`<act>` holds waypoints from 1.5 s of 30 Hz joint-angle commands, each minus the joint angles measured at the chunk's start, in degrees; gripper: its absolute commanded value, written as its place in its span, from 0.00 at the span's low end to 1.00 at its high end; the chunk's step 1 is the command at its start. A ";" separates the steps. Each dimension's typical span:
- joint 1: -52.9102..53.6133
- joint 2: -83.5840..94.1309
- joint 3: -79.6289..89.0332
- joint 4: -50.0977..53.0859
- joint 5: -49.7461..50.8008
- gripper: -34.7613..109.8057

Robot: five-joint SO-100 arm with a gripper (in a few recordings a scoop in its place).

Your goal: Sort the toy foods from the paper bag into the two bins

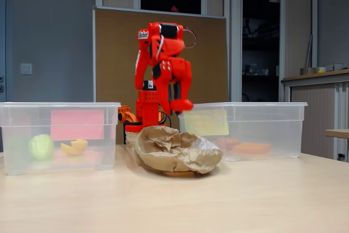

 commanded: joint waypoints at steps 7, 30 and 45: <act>19.51 25.75 7.65 7.12 -12.04 0.24; 45.09 50.27 42.89 4.48 -2.64 0.46; 27.16 37.79 22.50 -6.94 -27.07 0.45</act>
